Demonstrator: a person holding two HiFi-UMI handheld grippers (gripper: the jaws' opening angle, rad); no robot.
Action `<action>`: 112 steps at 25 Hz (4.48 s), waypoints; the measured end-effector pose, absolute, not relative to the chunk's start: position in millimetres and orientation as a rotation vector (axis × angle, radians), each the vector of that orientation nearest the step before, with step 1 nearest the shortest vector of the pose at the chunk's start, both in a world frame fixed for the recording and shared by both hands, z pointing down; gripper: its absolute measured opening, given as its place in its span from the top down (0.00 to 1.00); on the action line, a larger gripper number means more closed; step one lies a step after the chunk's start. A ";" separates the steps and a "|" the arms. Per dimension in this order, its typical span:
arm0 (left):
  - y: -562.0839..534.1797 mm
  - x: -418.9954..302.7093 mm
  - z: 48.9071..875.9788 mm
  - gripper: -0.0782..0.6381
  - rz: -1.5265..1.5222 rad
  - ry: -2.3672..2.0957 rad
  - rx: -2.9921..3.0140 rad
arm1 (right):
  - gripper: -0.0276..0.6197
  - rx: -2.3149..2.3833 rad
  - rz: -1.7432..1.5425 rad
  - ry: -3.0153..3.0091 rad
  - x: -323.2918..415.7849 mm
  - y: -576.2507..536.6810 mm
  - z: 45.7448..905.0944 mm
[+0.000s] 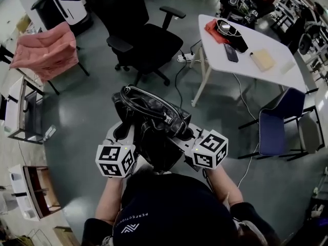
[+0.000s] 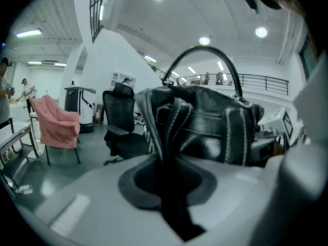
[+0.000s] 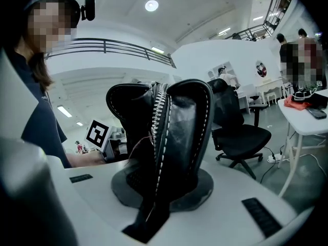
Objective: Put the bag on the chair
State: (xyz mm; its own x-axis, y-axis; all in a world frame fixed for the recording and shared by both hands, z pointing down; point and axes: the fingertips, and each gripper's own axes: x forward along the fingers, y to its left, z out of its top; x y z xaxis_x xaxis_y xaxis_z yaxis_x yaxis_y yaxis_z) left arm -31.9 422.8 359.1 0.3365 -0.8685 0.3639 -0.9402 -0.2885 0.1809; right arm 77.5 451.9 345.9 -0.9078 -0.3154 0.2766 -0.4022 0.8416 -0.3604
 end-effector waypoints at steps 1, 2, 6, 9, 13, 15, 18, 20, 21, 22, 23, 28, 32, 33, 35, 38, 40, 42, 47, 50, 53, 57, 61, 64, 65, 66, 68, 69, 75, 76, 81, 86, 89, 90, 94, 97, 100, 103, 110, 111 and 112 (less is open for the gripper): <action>412.7 -32.7 360.2 0.83 0.275 -1.591 2.254 | 0.87 0.565 0.621 -2.807 76.0 443.5 347.0; 402.1 -33.5 361.2 0.83 0.274 -1.579 2.261 | 0.88 0.576 0.623 -2.800 74.6 434.4 347.9; 361.0 -39.2 366.6 0.83 0.279 -1.520 2.281 | 0.87 0.634 0.641 -2.772 66.8 397.3 352.4; 334.7 -47.4 367.8 0.83 0.279 -1.478 2.297 | 0.87 0.665 0.651 -2.760 57.5 373.8 353.5; 301.2 -56.8 366.6 0.83 0.284 -1.441 2.324 | 0.87 0.699 0.662 -2.753 47.1 343.0 352.2; 286.7 -61.1 366.9 0.83 0.286 -1.426 2.334 | 0.87 0.710 0.670 -2.751 42.5 329.6 353.0; 266.7 -71.0 366.4 0.83 0.284 -1.406 2.346 | 0.87 0.722 0.684 -2.748 31.8 310.3 352.7; 255.7 -79.2 366.1 0.83 0.279 -1.394 2.352 | 0.87 0.727 0.683 -2.745 23.2 299.5 352.3; 251.4 -83.0 366.0 0.83 0.277 -1.387 2.356 | 0.87 0.729 0.682 -2.744 19.4 295.4 352.0; 247.1 -86.5 365.6 0.83 0.276 -1.380 2.361 | 0.87 0.734 0.679 -2.744 15.9 291.3 351.5; 242.1 -89.9 364.9 0.83 0.276 -1.375 2.366 | 0.87 0.740 0.676 -2.745 12.5 286.4 350.7; 218.1 -98.6 367.6 0.83 0.280 -1.359 2.373 | 0.87 0.778 0.679 -2.732 2.0 264.5 352.7; 198.6 -94.1 373.3 0.83 0.276 -1.345 2.372 | 0.87 0.793 0.677 -2.722 6.7 244.4 357.9; 193.6 -92.3 374.3 0.83 0.272 -1.344 2.370 | 0.87 0.794 0.677 -2.719 8.6 238.9 358.5; 182.4 -89.9 375.8 0.83 0.264 -1.345 2.362 | 0.87 0.790 0.672 -2.716 11.2 227.0 359.3; 161.3 -87.4 377.0 0.83 0.249 -1.362 2.349 | 0.87 0.774 0.661 -2.716 14.2 205.1 360.3; 144.9 -82.6 378.6 0.83 0.240 -1.370 2.338 | 0.87 0.763 0.661 -2.715 19.3 187.5 361.8; 128.3 -75.9 381.3 0.83 0.234 -1.368 2.323 | 0.87 0.753 0.665 -2.709 26.3 169.2 363.8; 80.1 -64.0 384.6 0.83 0.232 -1.390 2.290 | 0.87 0.714 0.679 -2.709 39.1 120.1 366.0; 54.2 -52.8 387.1 0.83 0.223 -1.405 2.261 | 0.87 0.679 0.685 -2.699 51.0 90.8 367.2; 25.1 -47.8 388.0 0.83 0.223 -1.422 2.233 | 0.87 0.645 0.680 -2.697 56.4 59.9 366.1; -12.6 -41.5 390.6 0.83 0.223 -1.456 2.208 | 0.88 0.612 0.686 -2.705 62.6 21.7 368.6; -40.8 -37.6 394.7 0.83 0.224 -1.477 2.194 | 0.88 0.584 0.663 -2.714 67.7 -7.7 372.3; -57.0 -40.0 397.7 0.83 0.215 -1.500 2.181 | 0.88 0.576 0.629 -2.722 66.5 -26.0 375.7; -62.4 -41.0 399.0 0.83 0.214 -1.507 2.175 | 0.88 0.573 0.624 -2.725 65.7 -31.5 377.0; -67.9 -41.9 400.0 0.83 0.213 -1.514 2.170 | 0.88 0.572 0.622 -2.726 64.9 -36.8 378.2; -78.8 -45.0 400.9 0.83 0.213 -1.525 2.162 | 0.88 0.567 0.622 -2.729 62.1 -47.1 379.5; -83.9 -47.4 400.8 0.83 0.212 -1.530 2.157 | 0.88 0.565 0.622 -2.730 59.8 -52.2 379.6; -115.1 -60.5 401.7 0.83 0.192 -1.523 2.138 | 0.88 0.586 0.607 -2.725 46.0 -81.8 379.3; -120.8 -61.6 402.9 0.83 0.189 -1.517 2.137 | 0.88 0.595 0.607 -2.721 44.7 -86.7 380.1; -153.6 -66.0 409.2 0.83 0.182 -1.475 2.140 | 0.88 0.665 0.626 -2.702 38.5 -115.5 386.3; -184.7 -80.5 418.6 0.83 0.194 -1.425 2.149 | 0.88 0.715 0.635 -2.675 22.5 -144.2 394.0; -203.1 -91.8 426.9 0.83 0.210 -1.403 2.149 | 0.88 0.743 0.647 -2.659 10.0 -160.4 401.3; -209.3 -95.5 430.2 0.83 0.215 -1.398 2.148 | 0.88 0.753 0.653 -2.654 5.9 -165.7 404.3; -231.4 -110.3 443.6 0.83 0.234 -1.383 2.141 | 0.88 0.785 0.674 -2.644 -9.6 -185.6 417.6; -247.0 -121.4 452.8 0.83 0.244 -1.384 2.136 | 0.88 0.803 0.682 -2.648 -20.4 -200.0 428.1; -262.0 -130.3 461.5 0.83 0.249 -1.398 2.125 | 0.88 0.819 0.683 -2.657 -28.1 -214.9 438.6; -275.6 -139.9 471.2 0.83 0.255 -1.419 2.106 | 0.87 0.829 0.674 -2.660 -36.8 -228.4 448.8; -301.4 -166.5 495.8 0.83 0.250 -1.474 2.041 | 0.87 0.809 0.646 -2.665 -61.7 -256.5 472.8; -303.6 -169.9 500.1 0.83 0.249 -1.482 2.030 | 0.87 0.802 0.645 -2.665 -64.6 -259.3 477.3; -305.5 -173.1 504.3 0.83 0.250 -1.492 2.019 | 0.87 0.794 0.643 -2.667 -67.4 -261.9 481.6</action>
